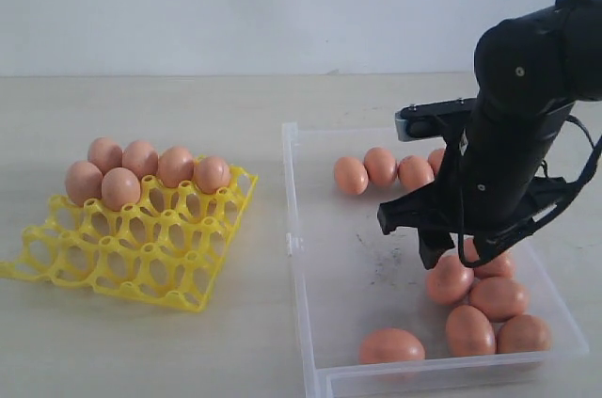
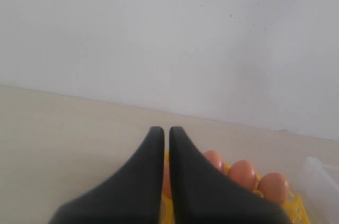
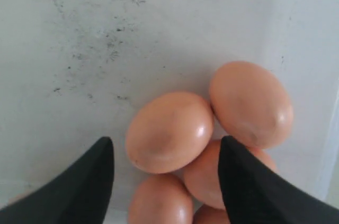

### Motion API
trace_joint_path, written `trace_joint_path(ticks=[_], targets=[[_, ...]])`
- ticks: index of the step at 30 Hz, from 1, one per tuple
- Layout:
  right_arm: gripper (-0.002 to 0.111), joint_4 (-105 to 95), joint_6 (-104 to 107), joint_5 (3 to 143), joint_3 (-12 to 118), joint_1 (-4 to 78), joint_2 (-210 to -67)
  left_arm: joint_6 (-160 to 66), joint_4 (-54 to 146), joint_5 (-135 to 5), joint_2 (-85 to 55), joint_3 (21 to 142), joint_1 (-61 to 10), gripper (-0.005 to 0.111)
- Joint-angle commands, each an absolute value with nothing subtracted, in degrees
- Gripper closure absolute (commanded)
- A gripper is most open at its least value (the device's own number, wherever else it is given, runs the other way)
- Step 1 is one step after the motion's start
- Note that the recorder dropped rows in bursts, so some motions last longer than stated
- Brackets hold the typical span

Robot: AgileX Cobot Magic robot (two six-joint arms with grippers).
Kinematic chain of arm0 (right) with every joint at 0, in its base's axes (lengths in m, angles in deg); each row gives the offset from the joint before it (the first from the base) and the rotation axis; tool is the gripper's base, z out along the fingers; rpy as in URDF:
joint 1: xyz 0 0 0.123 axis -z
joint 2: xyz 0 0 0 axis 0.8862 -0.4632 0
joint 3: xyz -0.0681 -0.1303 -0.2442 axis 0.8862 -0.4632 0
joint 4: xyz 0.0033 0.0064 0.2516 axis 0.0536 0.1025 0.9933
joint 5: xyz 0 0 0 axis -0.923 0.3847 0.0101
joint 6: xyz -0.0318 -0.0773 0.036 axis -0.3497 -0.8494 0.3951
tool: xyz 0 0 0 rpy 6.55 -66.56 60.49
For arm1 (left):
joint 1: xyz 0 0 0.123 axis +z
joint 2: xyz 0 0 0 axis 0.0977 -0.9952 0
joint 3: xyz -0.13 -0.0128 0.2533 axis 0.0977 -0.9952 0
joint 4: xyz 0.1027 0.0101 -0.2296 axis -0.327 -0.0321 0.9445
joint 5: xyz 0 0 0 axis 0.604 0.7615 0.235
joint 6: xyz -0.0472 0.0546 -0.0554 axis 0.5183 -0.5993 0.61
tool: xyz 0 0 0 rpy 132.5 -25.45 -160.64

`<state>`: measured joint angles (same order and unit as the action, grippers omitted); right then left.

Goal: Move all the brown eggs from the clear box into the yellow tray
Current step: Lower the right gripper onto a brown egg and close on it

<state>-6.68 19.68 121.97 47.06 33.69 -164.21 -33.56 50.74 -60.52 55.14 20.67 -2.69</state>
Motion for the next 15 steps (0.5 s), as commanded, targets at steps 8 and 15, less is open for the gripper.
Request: trace_joint_path(ticks=[8, 15], targets=[[0.056, -4.0, 26.4, 121.7, 46.2, 33.9, -166.4, -33.5, 50.8, -60.8, 54.9, 20.9, -3.0, 0.103], [0.056, -4.0, 28.0, 119.9, 46.0, 33.9, -172.4, -33.5, 50.8, -60.8, 54.9, 20.9, -3.0, 0.103]])
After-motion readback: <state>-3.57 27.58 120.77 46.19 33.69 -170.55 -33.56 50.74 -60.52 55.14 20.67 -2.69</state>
